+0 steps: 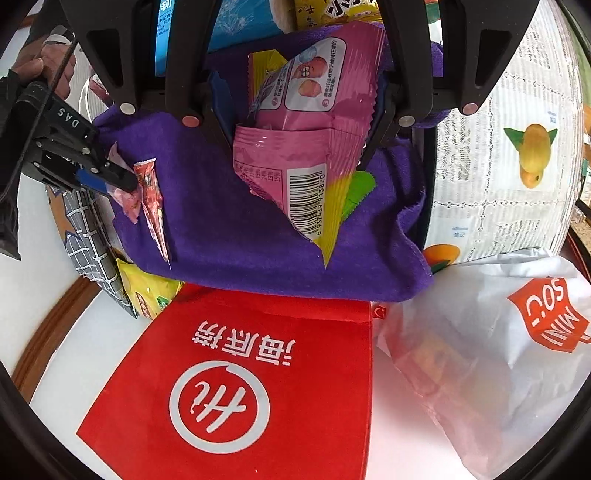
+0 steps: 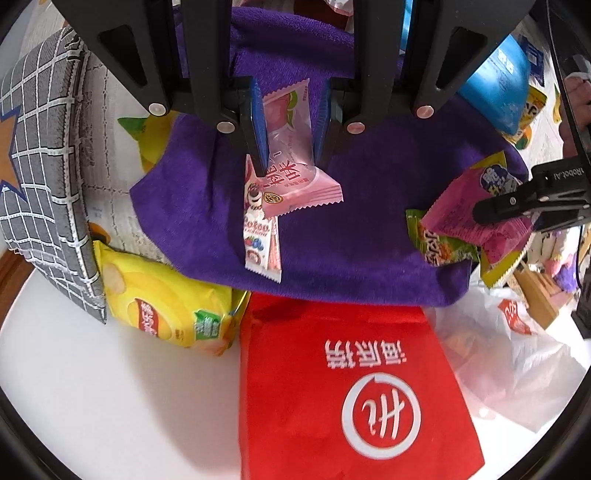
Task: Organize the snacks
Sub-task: 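Carry the pink bag and pink candy over the purple towel with both tools, then open both tools to drop the bag and candy onto the purple towel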
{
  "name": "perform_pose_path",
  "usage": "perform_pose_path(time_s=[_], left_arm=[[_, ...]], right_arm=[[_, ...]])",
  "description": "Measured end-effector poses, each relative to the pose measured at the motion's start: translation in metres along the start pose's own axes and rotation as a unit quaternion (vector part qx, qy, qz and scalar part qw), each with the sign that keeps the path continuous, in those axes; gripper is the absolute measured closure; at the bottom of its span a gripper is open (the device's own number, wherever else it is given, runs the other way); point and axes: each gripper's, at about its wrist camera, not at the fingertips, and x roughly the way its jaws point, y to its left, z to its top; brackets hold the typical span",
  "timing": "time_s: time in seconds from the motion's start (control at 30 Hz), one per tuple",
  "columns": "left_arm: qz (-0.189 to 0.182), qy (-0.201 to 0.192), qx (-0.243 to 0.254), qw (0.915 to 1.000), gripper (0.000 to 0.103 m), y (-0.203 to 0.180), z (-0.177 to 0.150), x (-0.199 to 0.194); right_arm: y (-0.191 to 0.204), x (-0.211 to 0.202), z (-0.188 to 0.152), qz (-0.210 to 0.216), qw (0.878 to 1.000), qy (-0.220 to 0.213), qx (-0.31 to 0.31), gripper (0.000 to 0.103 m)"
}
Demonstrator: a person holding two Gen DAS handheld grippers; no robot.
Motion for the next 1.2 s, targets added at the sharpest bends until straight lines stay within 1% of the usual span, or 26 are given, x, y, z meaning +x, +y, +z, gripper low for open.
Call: perform_pose_path(time_s=[0.2, 0.3, 0.33, 0.4, 0.43, 0.5, 0.53, 0.6, 0.73, 0.83, 0.87, 0.93, 1.03, 1.07, 1.1, 1.13, 1.2], left_arm=[[-0.001, 0.003, -0.002, 1.0000, 0.047, -0.001, 0.000, 0.004], [-0.001, 0.003, -0.002, 1.0000, 0.047, -0.001, 0.000, 0.003], [-0.001, 0.004, -0.002, 1.0000, 0.047, -0.001, 0.000, 0.003], [0.000, 0.006, -0.001, 1.0000, 0.046, -0.001, 0.000, 0.002], [-0.003, 0.007, -0.002, 1.0000, 0.044, -0.002, 0.001, 0.001], [-0.006, 0.006, -0.006, 0.9999, 0.035, -0.003, 0.001, -0.002], [-0.001, 0.006, -0.008, 0.9999, 0.034, -0.003, 0.001, -0.005], [0.006, -0.003, -0.001, 1.0000, 0.033, -0.006, 0.001, -0.014], [0.009, -0.026, 0.008, 0.9996, 0.032, -0.010, 0.001, -0.036], [0.013, -0.047, 0.014, 0.9987, 0.032, -0.011, -0.001, -0.055], [0.019, -0.053, 0.015, 0.9983, 0.032, -0.011, -0.002, -0.061], [0.027, -0.063, 0.015, 0.9975, 0.032, -0.011, -0.006, -0.071], [0.026, -0.069, 0.015, 0.9972, 0.032, -0.011, -0.011, -0.082], [0.024, -0.069, 0.014, 0.9972, 0.032, -0.013, -0.013, -0.084], [0.024, -0.069, 0.015, 0.9972, 0.032, -0.013, -0.016, -0.087], [0.024, -0.069, 0.016, 0.9972, 0.032, -0.014, -0.019, -0.089], [0.025, -0.070, 0.018, 0.9971, 0.032, -0.015, -0.026, -0.093]], right_arm=[[0.000, 0.003, 0.000, -0.002, 1.000, 0.006, 0.000, 0.078], [0.001, 0.001, 0.000, -0.004, 1.000, 0.007, -0.004, 0.074], [0.003, 0.001, 0.001, -0.006, 1.000, 0.009, -0.007, 0.071], [0.006, -0.002, 0.002, -0.011, 1.000, 0.006, -0.012, 0.058], [0.007, -0.006, 0.003, -0.011, 1.000, 0.001, -0.014, 0.055], [0.008, -0.015, 0.005, -0.013, 1.000, -0.007, -0.013, 0.044], [0.008, -0.022, 0.006, -0.014, 1.000, -0.016, -0.012, 0.043], [0.008, -0.035, 0.007, -0.014, 0.999, -0.034, -0.006, 0.036], [0.003, -0.064, 0.005, -0.014, 0.997, -0.074, 0.016, 0.035], [0.000, -0.078, -0.003, -0.024, 0.995, -0.092, 0.029, 0.035], [-0.001, -0.082, -0.007, -0.032, 0.992, -0.113, 0.040, 0.035], [-0.004, -0.090, -0.018, -0.040, 0.992, -0.113, 0.044, 0.035], [-0.007, -0.097, -0.037, -0.055, 0.990, -0.121, 0.053, 0.035], [-0.008, -0.097, -0.043, -0.050, 0.990, -0.116, 0.055, 0.036], [-0.009, -0.097, -0.050, -0.041, 0.992, -0.109, 0.055, 0.041], [-0.009, -0.095, -0.059, -0.027, 0.993, -0.099, 0.055, 0.043], [-0.006, -0.092, -0.073, -0.022, 0.994, -0.091, 0.049, 0.044]])
